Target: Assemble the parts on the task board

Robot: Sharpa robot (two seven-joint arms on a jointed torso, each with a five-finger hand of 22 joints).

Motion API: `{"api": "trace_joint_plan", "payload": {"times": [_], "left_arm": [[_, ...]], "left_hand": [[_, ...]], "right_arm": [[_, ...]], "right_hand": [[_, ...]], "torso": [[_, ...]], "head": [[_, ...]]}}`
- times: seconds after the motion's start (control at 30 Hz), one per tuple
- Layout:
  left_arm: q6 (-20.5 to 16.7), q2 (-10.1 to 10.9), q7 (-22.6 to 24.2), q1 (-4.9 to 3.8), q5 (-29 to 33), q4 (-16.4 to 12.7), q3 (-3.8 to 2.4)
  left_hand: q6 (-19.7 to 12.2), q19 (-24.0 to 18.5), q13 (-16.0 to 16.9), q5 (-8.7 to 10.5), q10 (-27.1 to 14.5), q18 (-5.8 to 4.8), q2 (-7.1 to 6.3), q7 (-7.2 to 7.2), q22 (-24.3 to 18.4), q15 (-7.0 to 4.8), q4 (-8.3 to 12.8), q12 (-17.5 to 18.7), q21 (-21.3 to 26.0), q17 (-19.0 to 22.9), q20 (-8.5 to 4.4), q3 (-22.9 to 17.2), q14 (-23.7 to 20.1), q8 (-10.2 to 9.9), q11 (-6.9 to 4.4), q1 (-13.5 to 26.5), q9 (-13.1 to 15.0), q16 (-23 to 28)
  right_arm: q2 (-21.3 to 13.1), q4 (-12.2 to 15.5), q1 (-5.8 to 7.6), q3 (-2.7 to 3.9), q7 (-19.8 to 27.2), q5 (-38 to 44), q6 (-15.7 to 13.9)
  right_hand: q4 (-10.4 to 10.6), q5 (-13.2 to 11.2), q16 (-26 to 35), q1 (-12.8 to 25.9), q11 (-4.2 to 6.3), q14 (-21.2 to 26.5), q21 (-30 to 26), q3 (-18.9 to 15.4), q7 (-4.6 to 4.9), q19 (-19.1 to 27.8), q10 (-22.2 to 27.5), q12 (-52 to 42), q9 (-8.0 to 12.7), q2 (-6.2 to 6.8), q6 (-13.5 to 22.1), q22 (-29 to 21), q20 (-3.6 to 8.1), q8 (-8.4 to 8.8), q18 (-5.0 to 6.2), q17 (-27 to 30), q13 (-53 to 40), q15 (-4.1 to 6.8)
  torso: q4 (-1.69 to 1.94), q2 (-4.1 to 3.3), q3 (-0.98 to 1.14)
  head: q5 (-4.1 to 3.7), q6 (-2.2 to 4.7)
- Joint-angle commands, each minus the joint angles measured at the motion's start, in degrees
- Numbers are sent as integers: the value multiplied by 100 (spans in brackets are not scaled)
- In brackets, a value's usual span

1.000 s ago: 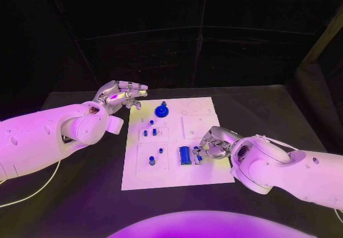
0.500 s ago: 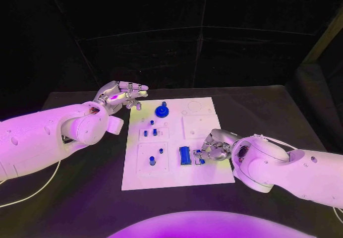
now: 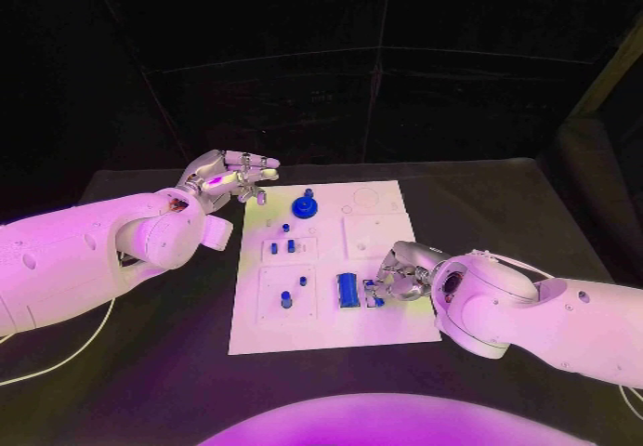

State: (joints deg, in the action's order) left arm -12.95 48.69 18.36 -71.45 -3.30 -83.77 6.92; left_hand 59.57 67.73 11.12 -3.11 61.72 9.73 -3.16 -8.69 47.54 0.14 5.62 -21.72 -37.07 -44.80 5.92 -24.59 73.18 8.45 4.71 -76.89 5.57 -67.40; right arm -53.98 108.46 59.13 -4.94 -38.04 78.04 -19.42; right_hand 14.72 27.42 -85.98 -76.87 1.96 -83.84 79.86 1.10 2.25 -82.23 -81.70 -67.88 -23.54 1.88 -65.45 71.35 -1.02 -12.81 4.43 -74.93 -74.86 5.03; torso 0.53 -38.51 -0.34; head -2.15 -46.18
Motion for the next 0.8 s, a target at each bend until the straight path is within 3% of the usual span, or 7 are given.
{"api": "trace_joint_plan", "payload": {"times": [0.03, 0.1, 0.17, 0.2, 0.5, 0.8], "left_arm": [[82, -5, 1, -8, 13, -5, -4], [84, -5, -1, -8, 13, -4, -4], [88, -5, -5, -8, 13, -4, -4], [90, -4, -6, -8, 13, -5, -4], [95, 5, -20, -8, 13, -6, -3], [102, 11, -29, -8, 13, -13, -3]], "left_hand": [[-41, -34, 7, -13, -48, 73, 37, -13, -7, 7, -6, -35, 22, 13, 13, 29, -32, 39, -7, 28, -7, 39], [-41, -34, 7, -13, -48, 73, 37, -13, -7, 7, -6, -35, 22, 13, 13, 29, -32, 39, -7, 28, -7, 39], [-42, -34, 6, -12, -51, 73, 37, -14, -7, 7, -6, -35, 22, 24, 14, 30, -37, 40, -7, 29, -7, 44], [-42, -34, 6, -12, -51, 73, 37, -14, -7, 7, -6, -35, 22, 24, 14, 30, -37, 40, -7, 29, -7, 44], [-46, -38, 5, -13, -63, 72, 35, -14, -8, 10, -8, -35, 26, 43, 15, 32, -48, 41, -5, 33, -8, 54], [-49, -41, 5, -13, -71, 72, 34, -14, -9, 11, -8, -35, 29, 52, 16, 33, -55, 41, -4, 34, -9, 59]], "right_arm": [[10, -19, 2, -5, -31, 30, 72], [15, -25, 2, -5, -32, 30, 59], [27, -36, 2, -5, -35, 24, 28], [31, -38, 2, -5, -36, 23, 17], [39, -52, 2, -5, -38, 43, -38], [14, -64, 2, -5, -36, 83, -26]], "right_hand": [[70, -149, -32, 79, -6, -496, 35, -3, 2, -20, -56, -26, -18, -30, -46, 10, 6, -36, -69, -920, -10, 40], [122, -489, -33, 172, -8, -496, 35, -46, 4, -20, -63, -32, -40, -46, -49, 11, 5, -49, -70, -922, -20, 36], [171, -1039, -32, 349, -21, -495, 34, -141, 17, -20, -71, -40, -69, -81, -53, 14, -1, -65, -71, -921, -34, 26], [178, -1121, -32, 414, -28, -494, 35, -182, 24, -21, -72, -40, -76, -90, -50, 16, -4, -67, -71, -921, -37, 23], [184, -1453, -31, 835, -38, -494, 35, -537, 31, -22, -72, -37, -129, -211, -34, 26, -20, -80, -70, -921, -61, 12], [185, -1574, -19, 936, -43, -489, 25, -696, 35, -13, -54, 0, -151, -236, -11, 12, -22, -78, -66, -904, -50, 10]], "torso": [[2, 3, 2], [3, 3, 1], [5, 5, 0], [5, 5, -1], [0, 4, -2], [4, 8, -1]], "head": [[-2, -2], [-3, -1], [-4, -3], [-4, -3], [32, -6], [20, -4]]}}
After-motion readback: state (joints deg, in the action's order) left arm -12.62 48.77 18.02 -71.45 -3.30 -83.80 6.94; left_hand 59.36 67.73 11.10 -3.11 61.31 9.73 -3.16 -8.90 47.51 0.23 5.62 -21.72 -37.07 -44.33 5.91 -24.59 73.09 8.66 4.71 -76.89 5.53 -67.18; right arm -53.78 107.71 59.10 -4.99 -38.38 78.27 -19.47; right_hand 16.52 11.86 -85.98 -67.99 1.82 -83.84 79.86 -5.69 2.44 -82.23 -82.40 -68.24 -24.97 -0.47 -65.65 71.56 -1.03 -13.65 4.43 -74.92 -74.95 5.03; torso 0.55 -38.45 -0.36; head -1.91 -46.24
